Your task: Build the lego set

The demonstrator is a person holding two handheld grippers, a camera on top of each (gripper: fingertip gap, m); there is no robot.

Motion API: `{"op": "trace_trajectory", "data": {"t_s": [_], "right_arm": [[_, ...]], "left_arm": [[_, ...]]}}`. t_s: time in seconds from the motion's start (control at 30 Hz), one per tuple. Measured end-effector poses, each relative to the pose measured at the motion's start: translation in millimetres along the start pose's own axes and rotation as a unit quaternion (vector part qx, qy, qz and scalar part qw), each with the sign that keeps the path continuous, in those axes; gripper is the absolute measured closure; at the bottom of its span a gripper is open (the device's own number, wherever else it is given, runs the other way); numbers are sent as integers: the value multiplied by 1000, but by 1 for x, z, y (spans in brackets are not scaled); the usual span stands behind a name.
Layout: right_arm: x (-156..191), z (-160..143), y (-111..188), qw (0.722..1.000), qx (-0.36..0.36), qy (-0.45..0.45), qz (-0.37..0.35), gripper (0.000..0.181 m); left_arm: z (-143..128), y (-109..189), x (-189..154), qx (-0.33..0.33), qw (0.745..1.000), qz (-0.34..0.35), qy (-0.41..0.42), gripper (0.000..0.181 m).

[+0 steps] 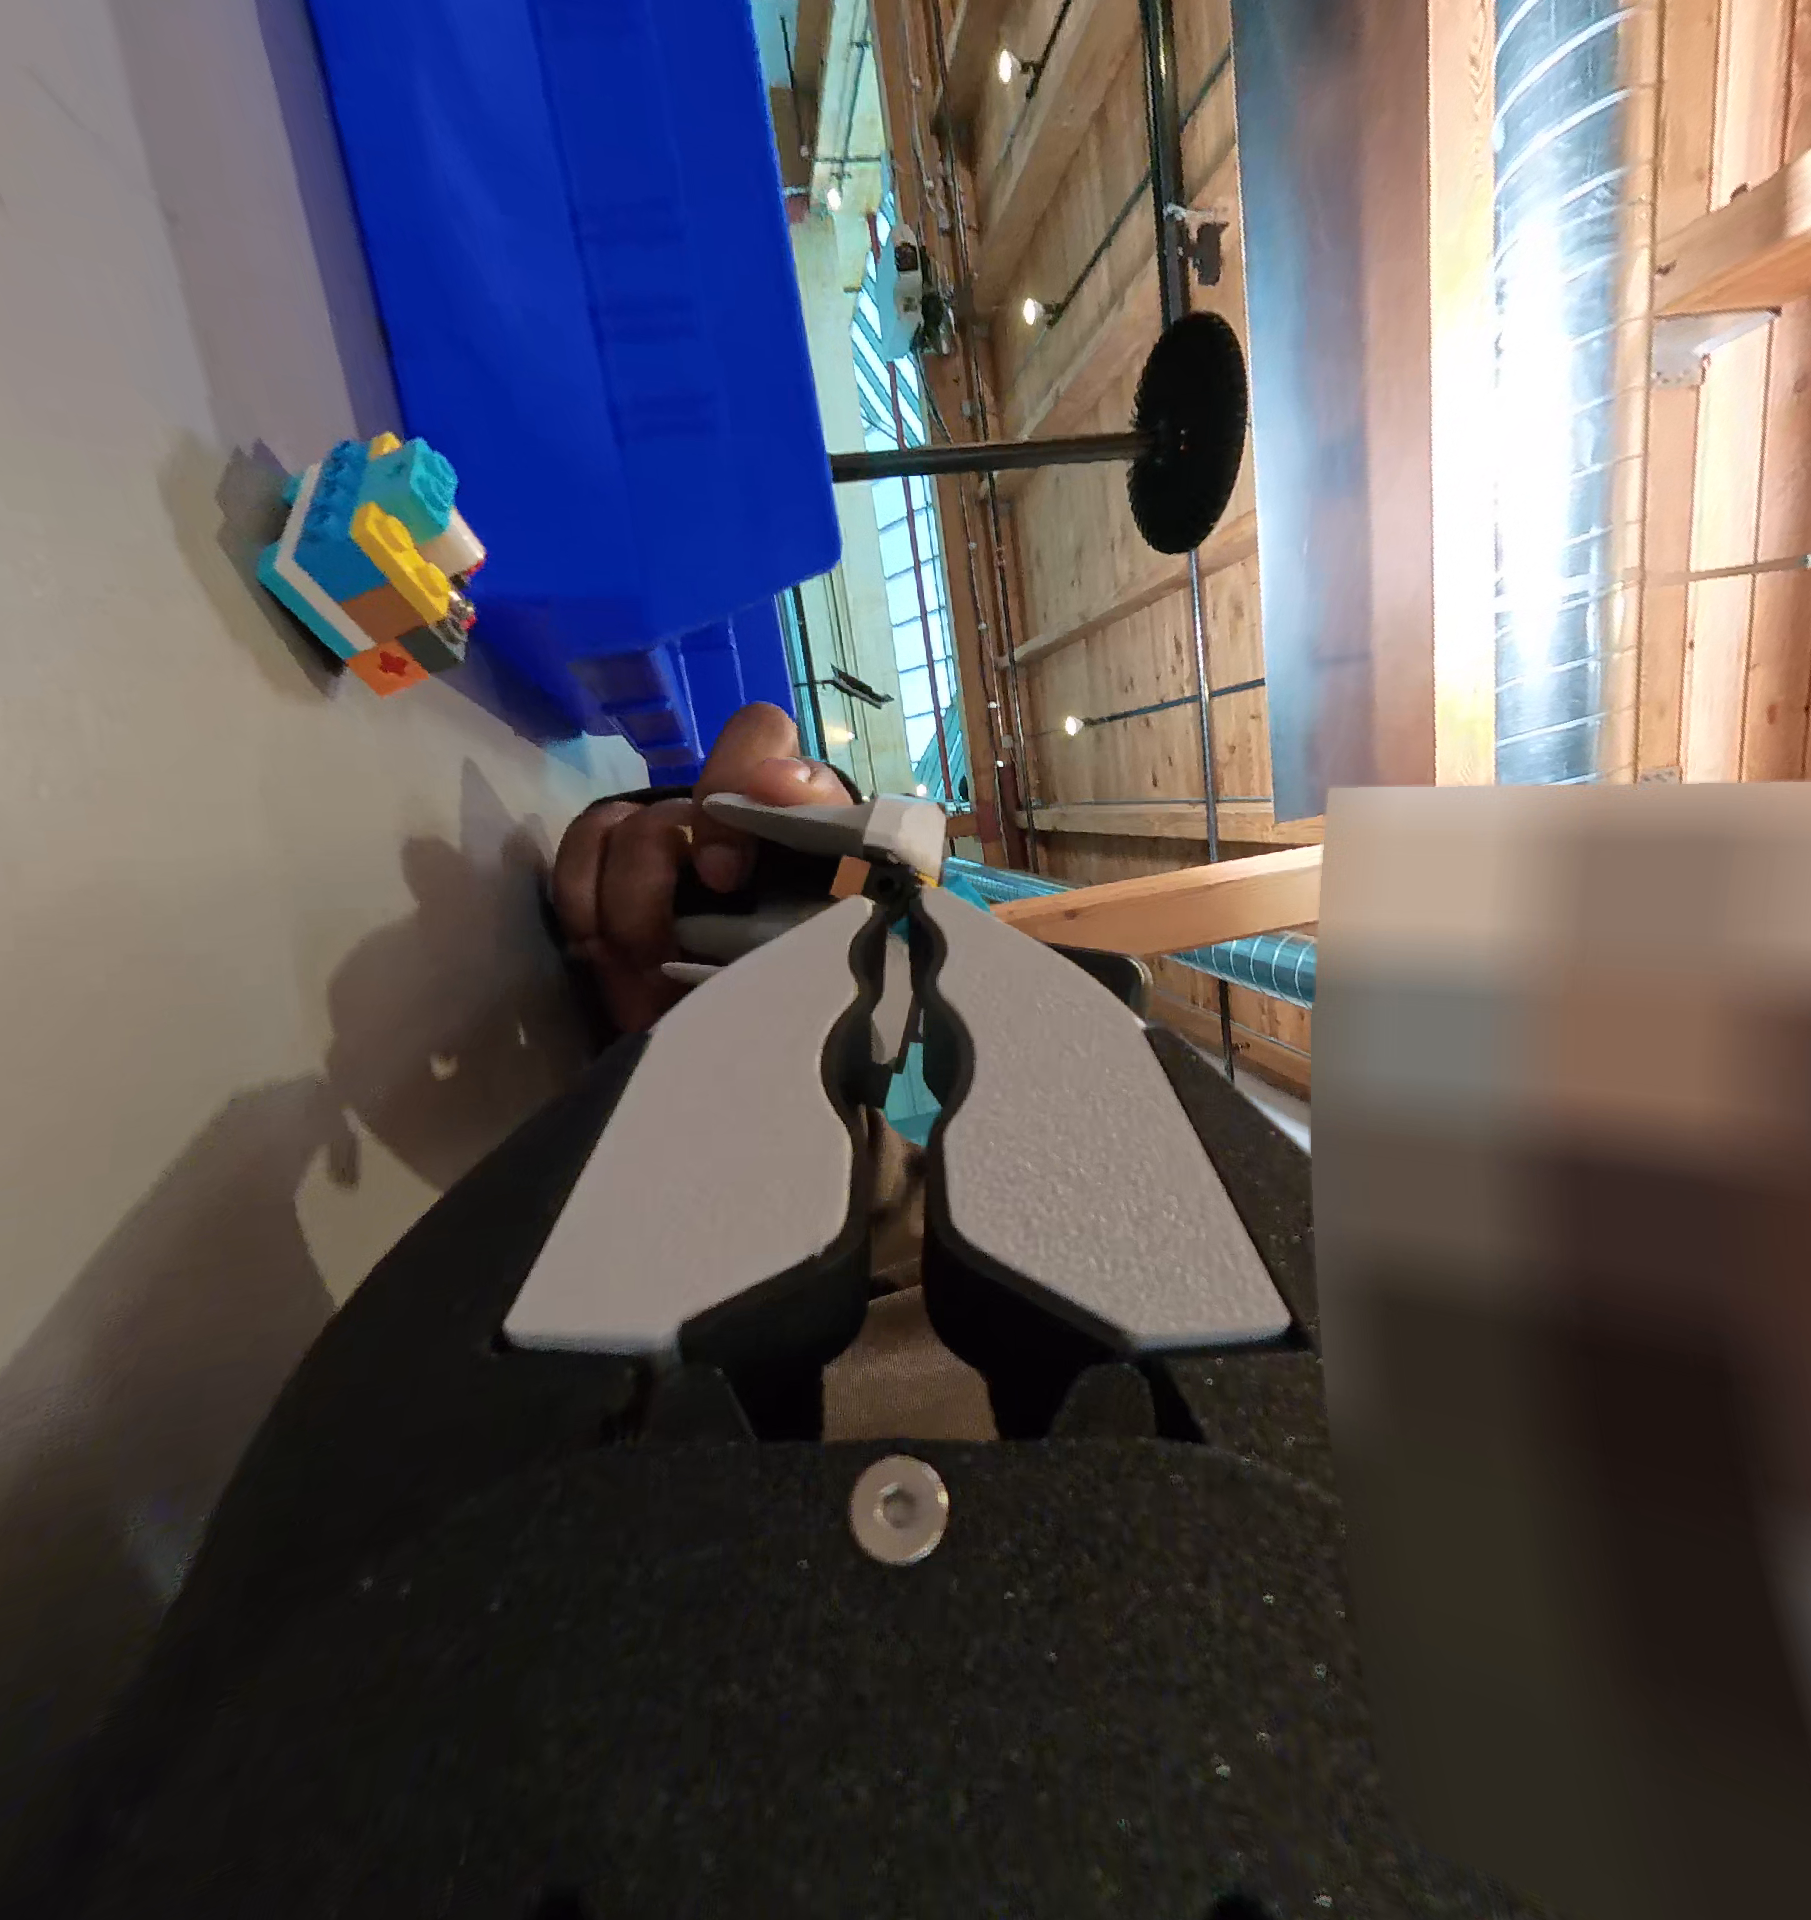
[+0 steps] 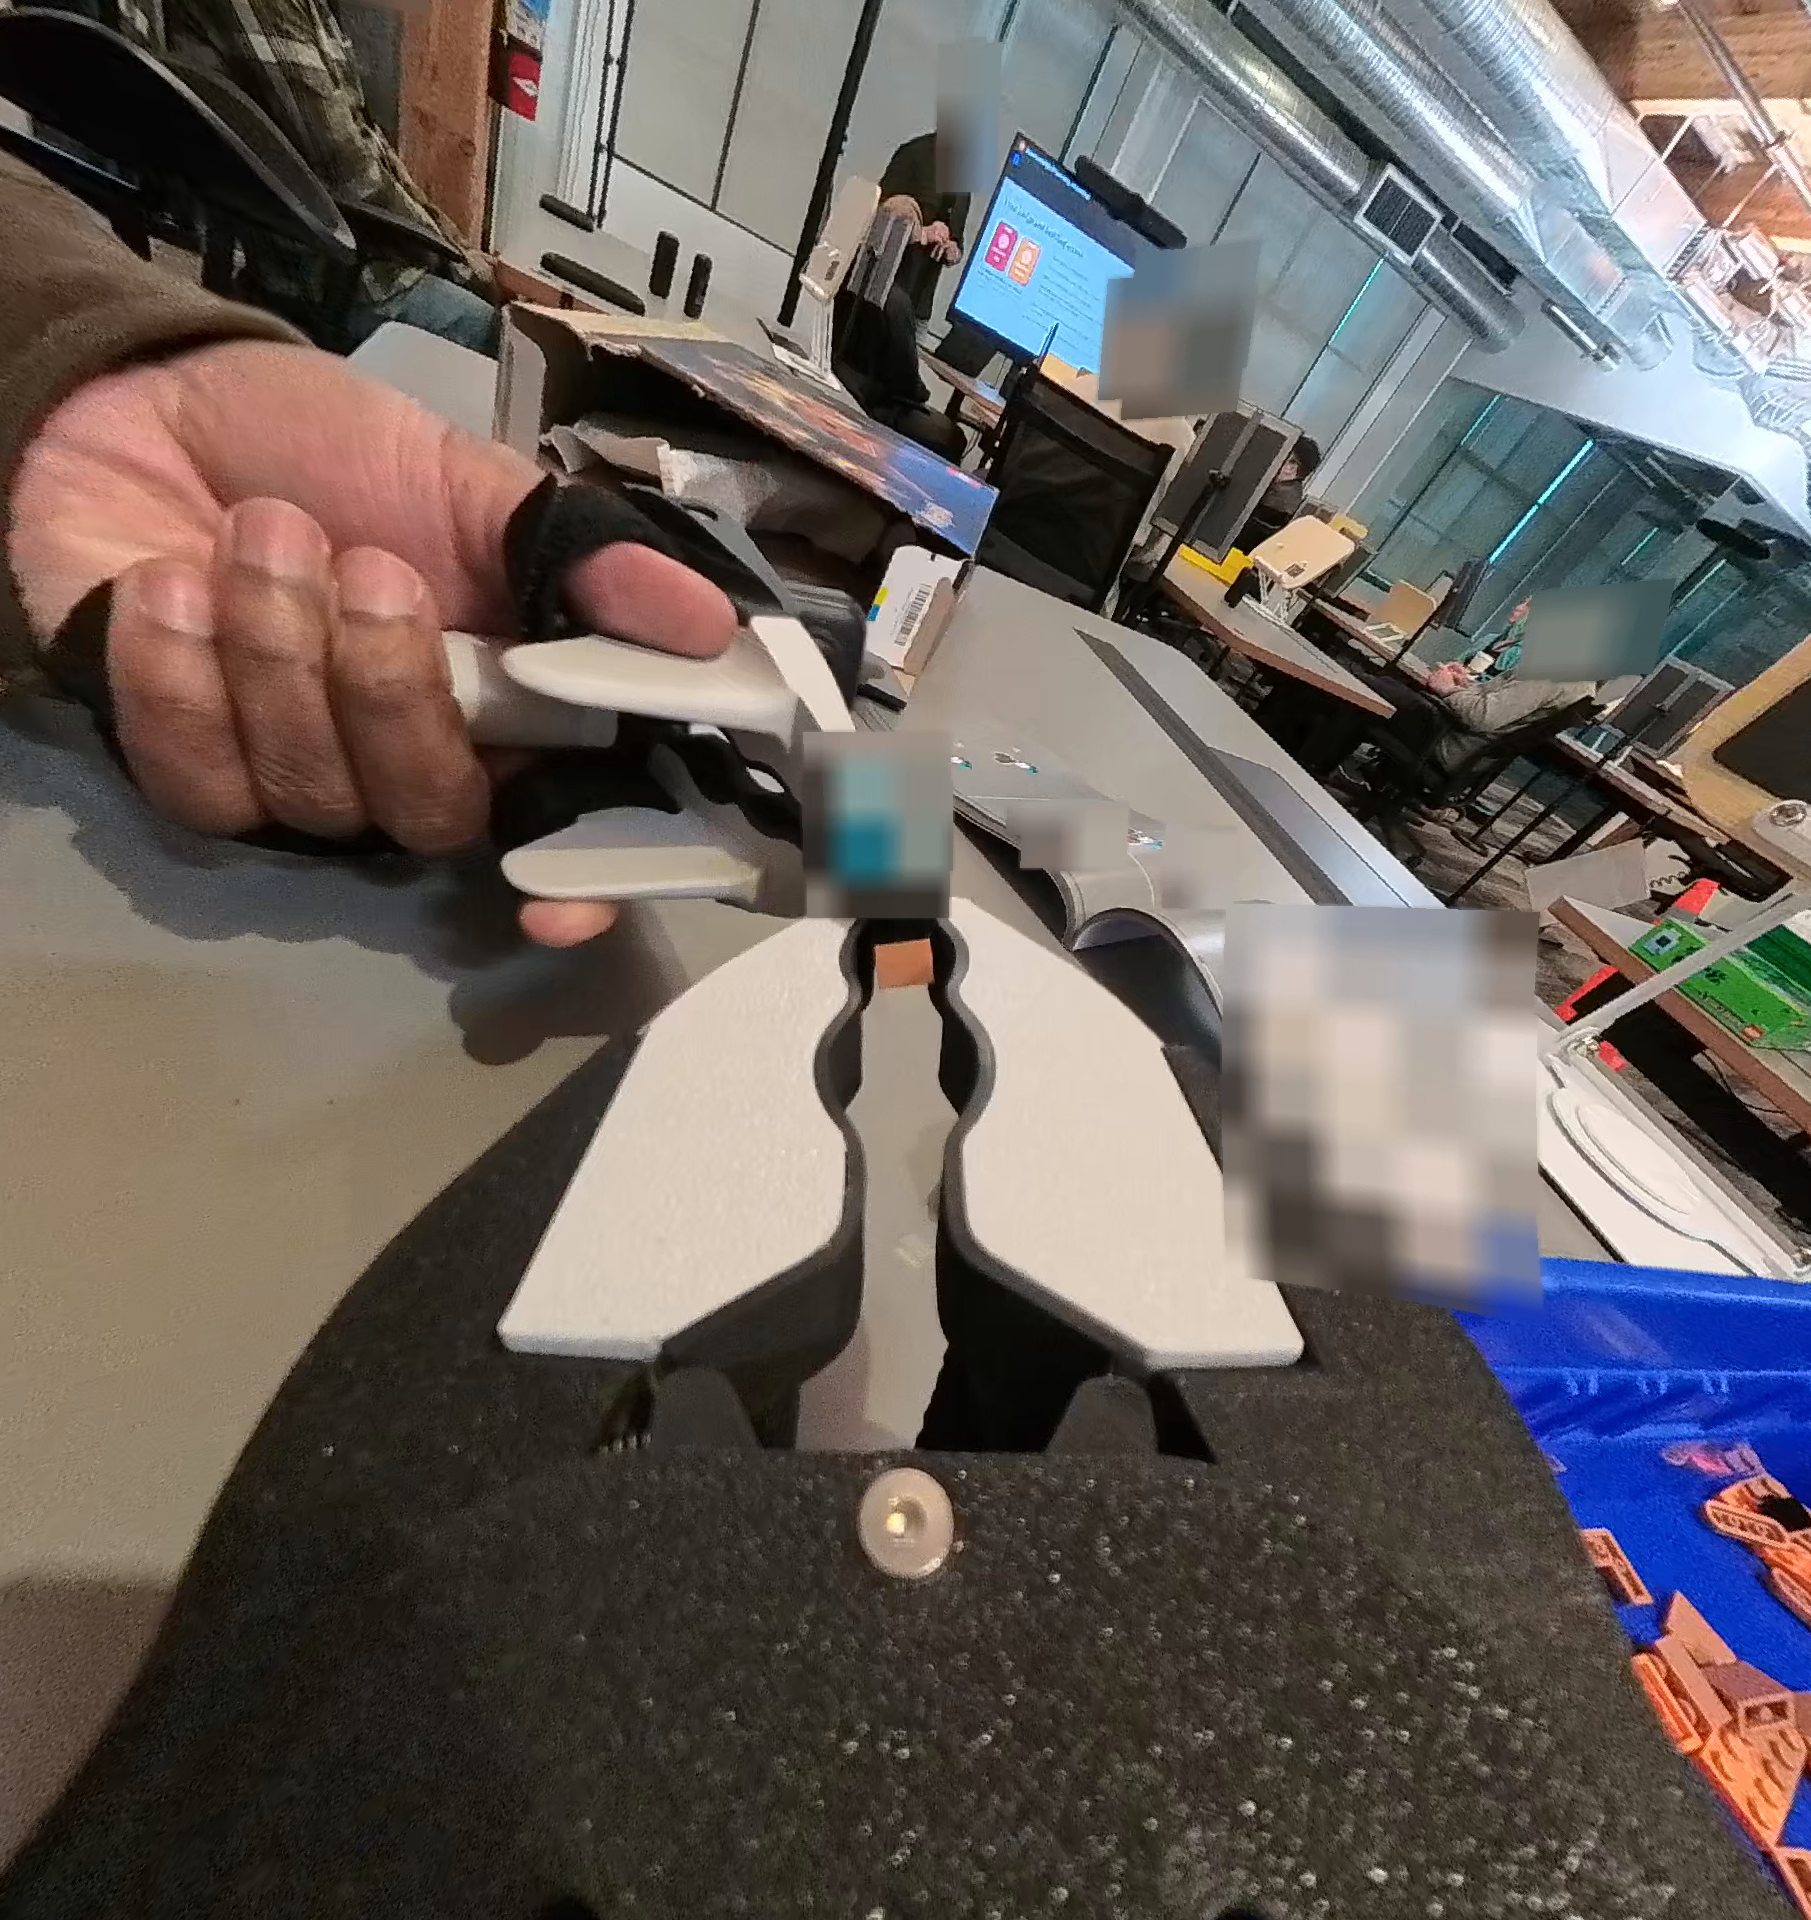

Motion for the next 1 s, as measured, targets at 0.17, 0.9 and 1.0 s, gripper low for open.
{"op": "trace_trajectory", "data": {"t_s": [0.17,0.9,1.0], "right_arm": [[1,2,-1,1000,-2,-13,2,172],[-2,-5,-4,999,29,-19,-19,172],[-5,-7,-2,999,39,-11,-26,172]], "left_arm": [[1,1,0,-26,1000,14,11,178],[12,2,-2,-81,976,150,-132,177],[15,12,-1,-60,961,181,-198,177]]}}
Point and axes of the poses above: each gripper's, where its closed fingertips meet, y back along the fingers, z out of its top, x = y × z across the jaws, the point moved 1 cm from there along y, back along the fingers, and after that the axes turned 5 degrees about z, right-handed, at the moved point
